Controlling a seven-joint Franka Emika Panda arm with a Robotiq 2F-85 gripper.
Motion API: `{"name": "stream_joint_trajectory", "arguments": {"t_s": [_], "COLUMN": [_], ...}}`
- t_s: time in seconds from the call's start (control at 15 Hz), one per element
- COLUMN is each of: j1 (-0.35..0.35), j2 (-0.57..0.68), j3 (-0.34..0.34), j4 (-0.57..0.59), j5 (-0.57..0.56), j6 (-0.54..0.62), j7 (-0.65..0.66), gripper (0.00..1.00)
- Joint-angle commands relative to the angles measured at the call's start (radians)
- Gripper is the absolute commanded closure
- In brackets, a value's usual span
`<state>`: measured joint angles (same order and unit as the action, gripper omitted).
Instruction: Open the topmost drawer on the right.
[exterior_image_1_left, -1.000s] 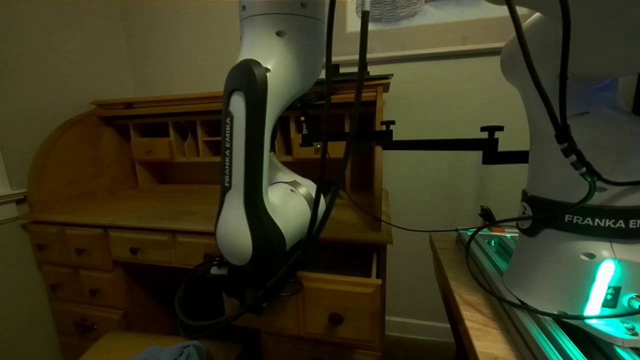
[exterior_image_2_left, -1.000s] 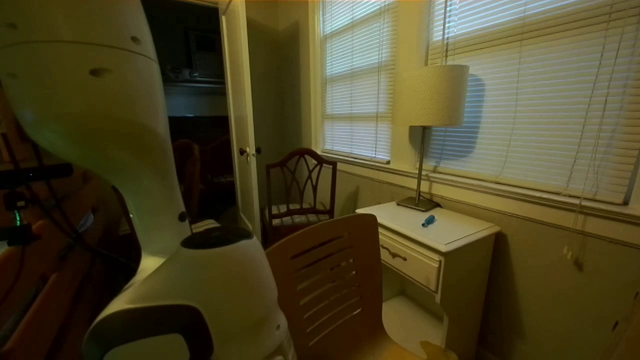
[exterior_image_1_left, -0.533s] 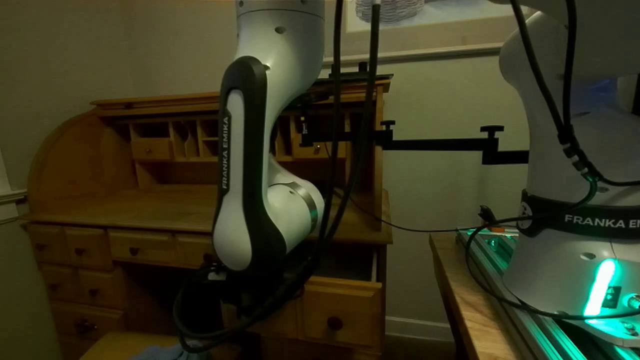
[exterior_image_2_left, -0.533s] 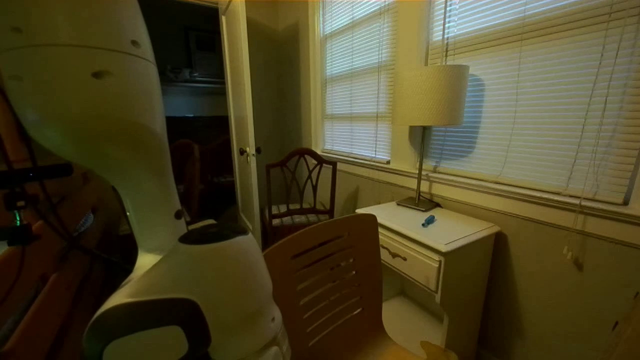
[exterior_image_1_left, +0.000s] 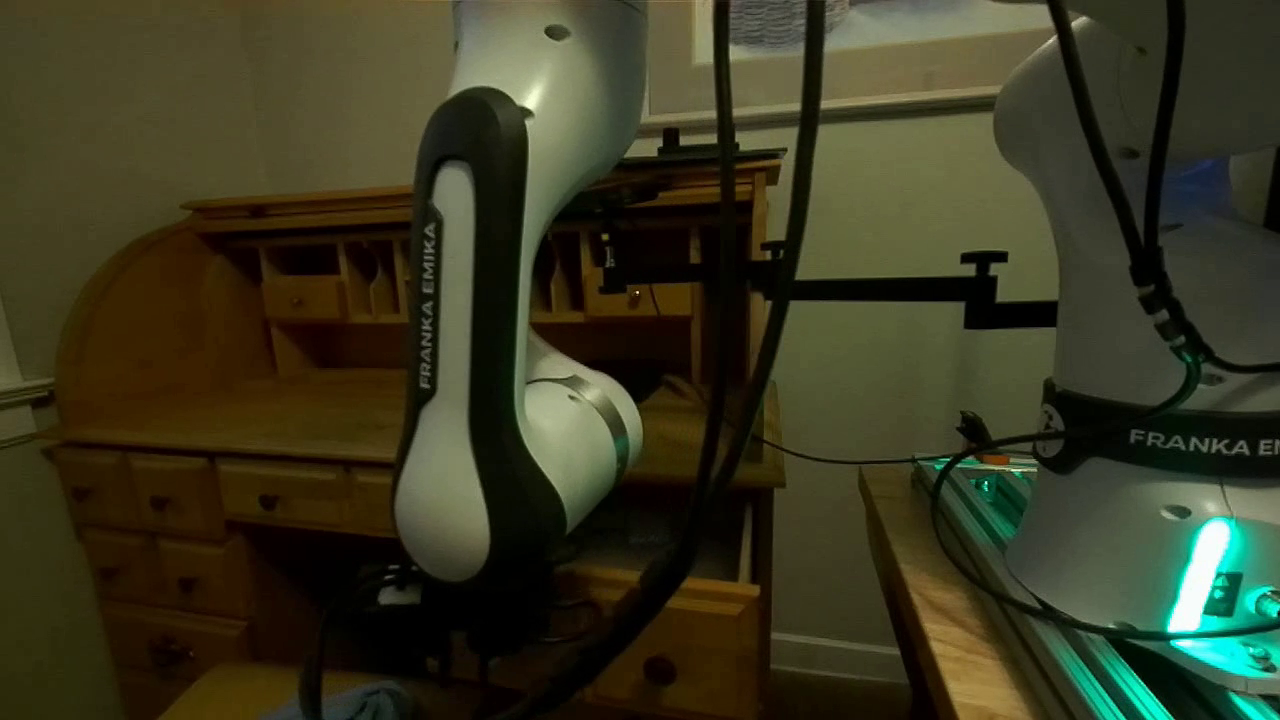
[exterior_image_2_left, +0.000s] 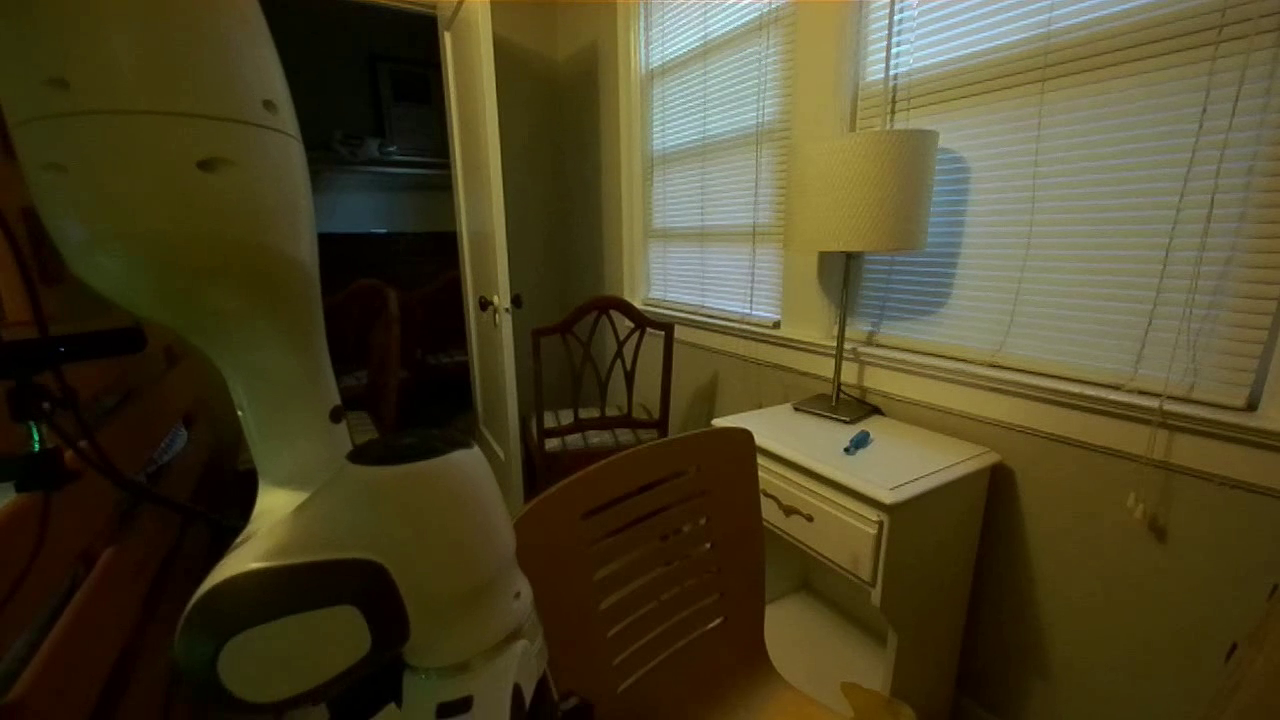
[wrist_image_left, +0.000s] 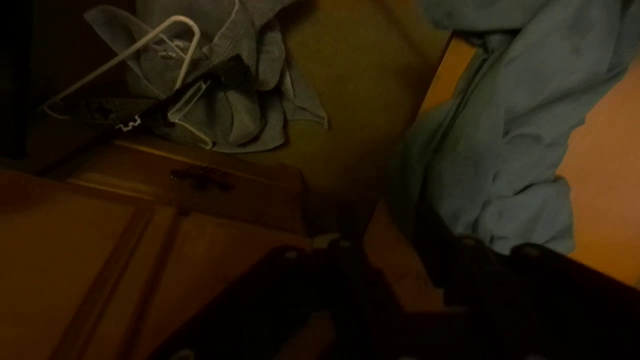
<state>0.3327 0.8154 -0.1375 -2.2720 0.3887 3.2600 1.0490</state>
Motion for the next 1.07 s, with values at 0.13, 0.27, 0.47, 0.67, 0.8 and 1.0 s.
{"name": "stream_joint_trajectory", "arguments": {"t_s": [0.13, 0.27, 0.47, 0.67, 0.8, 1.0], "j1": [0.035, 0.045, 0.100, 0.102, 0.090, 0.059], "j2": [-0.039, -0.049, -0.077, -0.125, -0.164, -0.232], "j3": [0.095, 0.102, 0.030, -0.018, -0.033, -0.037], "j4": [0.016, 0.017, -0.001, -0.033, -0.061, -0.112], "j5": [0.021, 0.022, 0.030, 0.002, -0.011, -0.023], "j6": [-0.005, -0.012, -0.036, -0.061, -0.069, -0.062], "j7": [-0.020, -0.020, -0.016, -0.051, -0.091, -0.168], "gripper": [0.90, 0.40, 0.26, 0.04, 0.00, 0.00]}}
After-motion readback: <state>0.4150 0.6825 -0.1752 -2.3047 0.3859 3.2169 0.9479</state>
